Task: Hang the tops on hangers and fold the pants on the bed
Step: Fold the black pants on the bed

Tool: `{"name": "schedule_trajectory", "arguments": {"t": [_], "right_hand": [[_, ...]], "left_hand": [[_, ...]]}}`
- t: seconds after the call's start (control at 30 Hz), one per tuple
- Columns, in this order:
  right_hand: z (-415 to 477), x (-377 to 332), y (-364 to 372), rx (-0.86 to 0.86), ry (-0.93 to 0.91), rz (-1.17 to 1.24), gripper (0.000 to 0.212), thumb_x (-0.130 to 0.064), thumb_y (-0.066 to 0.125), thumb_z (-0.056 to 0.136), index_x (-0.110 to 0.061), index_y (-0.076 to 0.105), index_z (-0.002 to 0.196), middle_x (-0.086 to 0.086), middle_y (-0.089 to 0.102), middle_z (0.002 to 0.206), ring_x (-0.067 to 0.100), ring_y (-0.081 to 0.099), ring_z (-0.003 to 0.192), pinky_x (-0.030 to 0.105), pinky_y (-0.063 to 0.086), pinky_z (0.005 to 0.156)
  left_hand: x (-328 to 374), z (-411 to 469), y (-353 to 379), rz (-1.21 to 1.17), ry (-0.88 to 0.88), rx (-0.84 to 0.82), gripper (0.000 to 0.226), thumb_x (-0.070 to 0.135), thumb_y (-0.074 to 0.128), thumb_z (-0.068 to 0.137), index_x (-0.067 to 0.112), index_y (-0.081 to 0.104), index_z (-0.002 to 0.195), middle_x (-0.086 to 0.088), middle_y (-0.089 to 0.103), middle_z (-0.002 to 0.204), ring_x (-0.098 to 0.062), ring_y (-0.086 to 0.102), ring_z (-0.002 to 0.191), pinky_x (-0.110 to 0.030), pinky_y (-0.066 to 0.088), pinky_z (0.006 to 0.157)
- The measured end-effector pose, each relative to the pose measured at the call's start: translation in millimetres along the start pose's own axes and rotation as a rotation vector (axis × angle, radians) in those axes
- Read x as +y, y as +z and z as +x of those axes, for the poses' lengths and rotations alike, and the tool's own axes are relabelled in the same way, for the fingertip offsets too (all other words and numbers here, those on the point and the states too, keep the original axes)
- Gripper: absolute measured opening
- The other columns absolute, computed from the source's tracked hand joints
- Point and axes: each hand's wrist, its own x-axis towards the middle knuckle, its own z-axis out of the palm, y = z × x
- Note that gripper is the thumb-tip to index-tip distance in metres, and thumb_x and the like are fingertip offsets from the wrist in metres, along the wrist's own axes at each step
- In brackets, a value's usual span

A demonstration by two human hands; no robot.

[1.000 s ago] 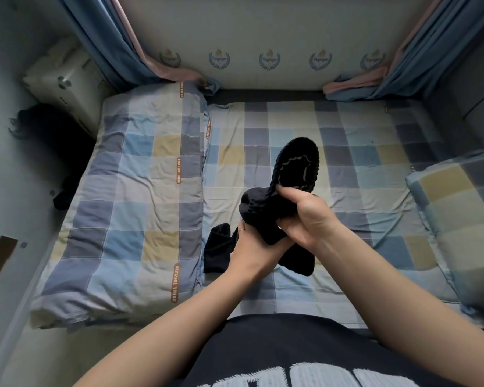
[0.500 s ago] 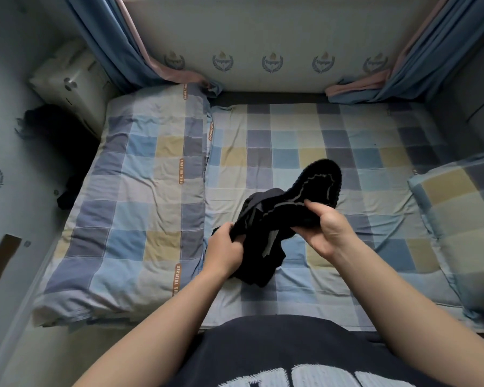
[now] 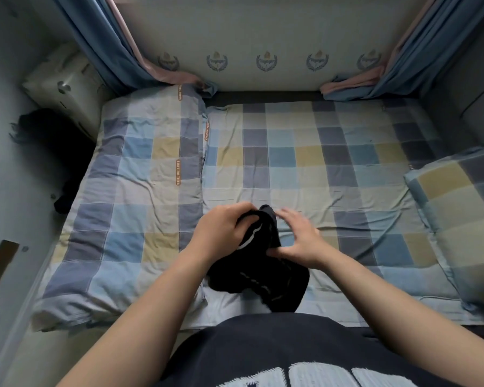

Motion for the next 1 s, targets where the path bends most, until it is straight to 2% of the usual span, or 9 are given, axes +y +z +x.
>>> {"name": "schedule_trajectory", "arguments": {"t": [0.07,0.17,0.23,0.33,0.53,0.7,0.8,0.87,1.0], "right_hand": [[9,-17,10,0.026,-0.032,0.056,0.049,-0.045,0.067,0.08,-0.035,0.057,0.126,0.0,0.066,0.127,0.027,0.057,0.122,0.045,0.043,0.102],[19,-17,14,0.178,0.024,0.041,0.016,-0.017,0.058,0.088,-0.017,0.066,0.102,0.011,0.071,0.104,0.034,0.062,0.101,0.039,0.05,0.082],[23,-7,7,0.209,0.073,-0.065,0.018,-0.01,0.054,0.087,-0.017,0.067,0.097,0.009,0.069,0.105,0.032,0.062,0.101,0.037,0.05,0.08],[29,7,-2,0.263,0.082,-0.234,0.024,-0.009,0.05,0.086,-0.024,0.065,0.099,0.0,0.065,0.106,0.028,0.061,0.101,0.036,0.048,0.074],[35,41,-20,0.315,0.25,-0.408,0.028,-0.01,0.049,0.088,-0.025,0.067,0.104,0.003,0.063,0.111,0.031,0.06,0.106,0.037,0.046,0.075],[18,83,-30,0.344,0.4,-0.406,0.023,-0.01,0.052,0.088,-0.026,0.064,0.099,0.002,0.06,0.11,0.031,0.056,0.106,0.035,0.04,0.072],[20,81,-25,0.4,0.465,-0.157,0.028,-0.003,0.051,0.081,-0.023,0.066,0.094,0.005,0.063,0.105,0.033,0.058,0.097,0.034,0.043,0.073],[24,76,-22,0.417,0.537,0.176,0.032,0.003,0.046,0.08,-0.019,0.067,0.088,0.011,0.068,0.1,0.035,0.06,0.091,0.038,0.052,0.072],[20,74,-22,0.363,0.667,0.812,0.036,0.005,0.039,0.088,-0.016,0.067,0.096,0.016,0.067,0.093,0.031,0.064,0.069,0.034,0.056,0.055]], "left_hand": [[3,4,-4,-0.014,0.016,0.005,0.009,0.029,0.062,0.097,0.024,0.069,0.099,0.003,0.071,0.084,-0.023,0.065,0.081,-0.041,0.052,0.073],[-12,14,-10,0.106,-0.105,-0.103,0.007,0.03,0.069,0.09,0.028,0.067,0.096,0.001,0.07,0.086,-0.025,0.064,0.081,-0.039,0.054,0.074],[-30,19,-9,0.294,-0.22,-0.202,0.013,0.02,0.068,0.087,0.028,0.065,0.096,-0.002,0.068,0.094,-0.026,0.063,0.083,-0.04,0.056,0.073],[-57,19,0,0.441,-0.312,-0.172,0.024,0.006,0.055,0.083,0.021,0.064,0.099,-0.008,0.064,0.104,-0.033,0.063,0.09,-0.038,0.051,0.07],[-104,5,5,0.414,-0.581,-0.05,0.018,0.009,0.054,0.083,0.018,0.064,0.094,-0.01,0.05,0.116,-0.037,0.062,0.092,-0.036,0.046,0.077],[-135,-15,1,0.387,-0.762,-0.038,0.014,0.005,0.052,0.079,0.015,0.063,0.081,-0.014,0.066,0.105,-0.033,0.06,0.087,-0.032,0.045,0.072],[-138,-18,12,0.183,-0.895,0.016,0.018,0.001,0.048,0.08,0.01,0.063,0.081,-0.017,0.067,0.09,-0.033,0.065,0.075,-0.037,0.057,0.066],[-136,-19,18,-0.19,-1.043,0.118,0.022,-0.003,0.042,0.086,0.007,0.061,0.081,-0.019,0.061,0.084,-0.037,0.067,0.064,-0.044,0.06,0.05],[-135,-28,21,-0.706,-1.197,0.214,0.023,0.0,0.037,0.093,0.007,0.058,0.094,-0.019,0.061,0.092,-0.031,0.064,0.064,-0.034,0.056,0.044]]}}
